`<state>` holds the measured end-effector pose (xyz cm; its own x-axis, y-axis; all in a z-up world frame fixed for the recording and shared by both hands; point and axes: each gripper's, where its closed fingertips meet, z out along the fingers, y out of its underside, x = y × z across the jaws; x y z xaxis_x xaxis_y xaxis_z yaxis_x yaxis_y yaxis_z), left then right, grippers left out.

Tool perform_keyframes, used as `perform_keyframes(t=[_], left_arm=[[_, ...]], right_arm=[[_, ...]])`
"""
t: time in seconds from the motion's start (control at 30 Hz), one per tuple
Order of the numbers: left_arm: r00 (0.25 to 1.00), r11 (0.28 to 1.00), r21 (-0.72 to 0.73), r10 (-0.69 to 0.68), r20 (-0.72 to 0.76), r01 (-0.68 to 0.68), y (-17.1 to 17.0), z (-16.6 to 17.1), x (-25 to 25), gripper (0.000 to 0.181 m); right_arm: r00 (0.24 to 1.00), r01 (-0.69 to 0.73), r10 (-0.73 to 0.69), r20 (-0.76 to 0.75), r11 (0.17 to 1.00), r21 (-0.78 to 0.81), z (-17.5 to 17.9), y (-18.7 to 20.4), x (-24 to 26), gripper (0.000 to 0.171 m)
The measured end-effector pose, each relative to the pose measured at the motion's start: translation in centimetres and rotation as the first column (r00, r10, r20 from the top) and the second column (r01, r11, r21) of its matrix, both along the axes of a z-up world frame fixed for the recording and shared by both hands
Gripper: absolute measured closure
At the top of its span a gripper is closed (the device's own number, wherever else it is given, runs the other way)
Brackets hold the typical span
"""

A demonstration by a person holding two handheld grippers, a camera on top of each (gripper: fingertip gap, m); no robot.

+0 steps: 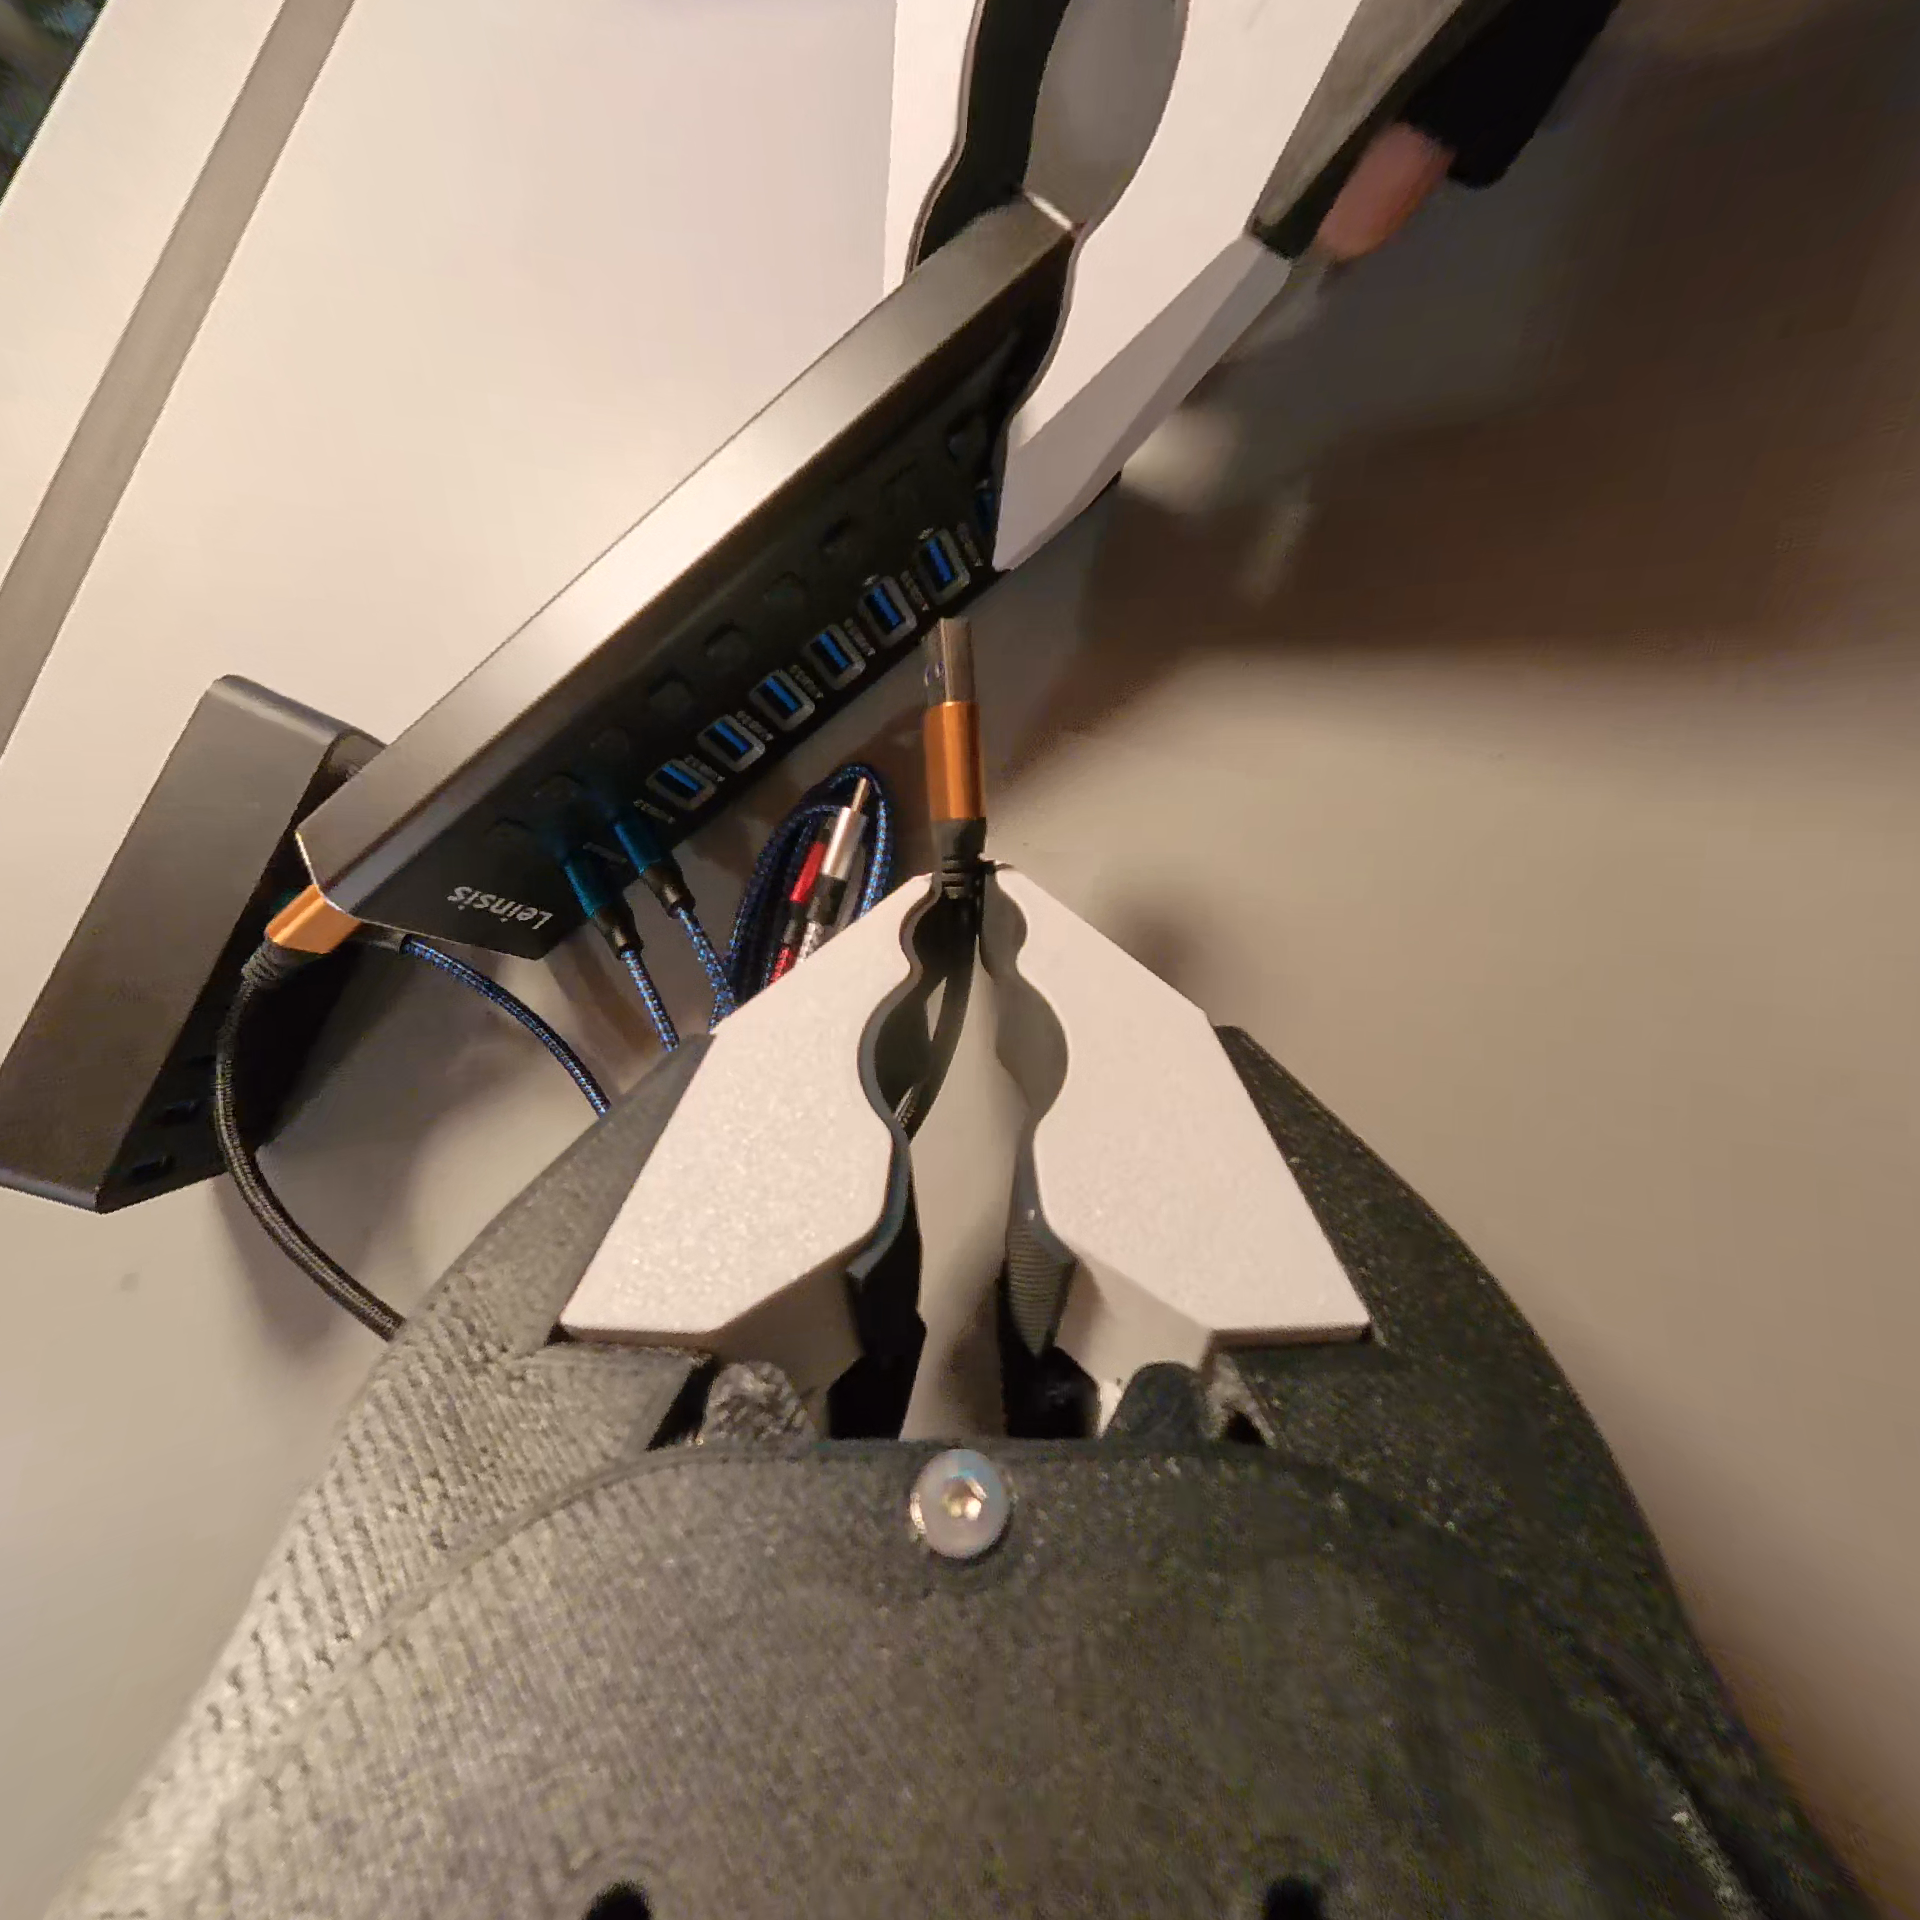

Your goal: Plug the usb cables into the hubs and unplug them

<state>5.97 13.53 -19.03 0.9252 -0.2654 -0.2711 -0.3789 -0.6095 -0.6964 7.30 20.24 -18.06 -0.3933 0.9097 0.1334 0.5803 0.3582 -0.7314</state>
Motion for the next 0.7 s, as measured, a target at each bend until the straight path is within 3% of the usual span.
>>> perform_keyframes(t=[0.33, 0.7], left_arm=[[0.996, 0.997, -0.064, 0.039, 0.083, -0.034, 0.6, -0.4, -0.3, 0.174], [0.978, 0.967, -0.241, 0.125, 0.167, -0.083, 0.9, -0.9, -0.4, 0.174]], right_arm=[[1.000, 0.008, -0.009, -0.024, 0.999, -0.053, 0.7, -0.6, -0.3, 0.144], [0.997, 0.022, -0.024, -0.073, 0.999, -0.023, 1.2, -1.2, -1.0, 0.144]])
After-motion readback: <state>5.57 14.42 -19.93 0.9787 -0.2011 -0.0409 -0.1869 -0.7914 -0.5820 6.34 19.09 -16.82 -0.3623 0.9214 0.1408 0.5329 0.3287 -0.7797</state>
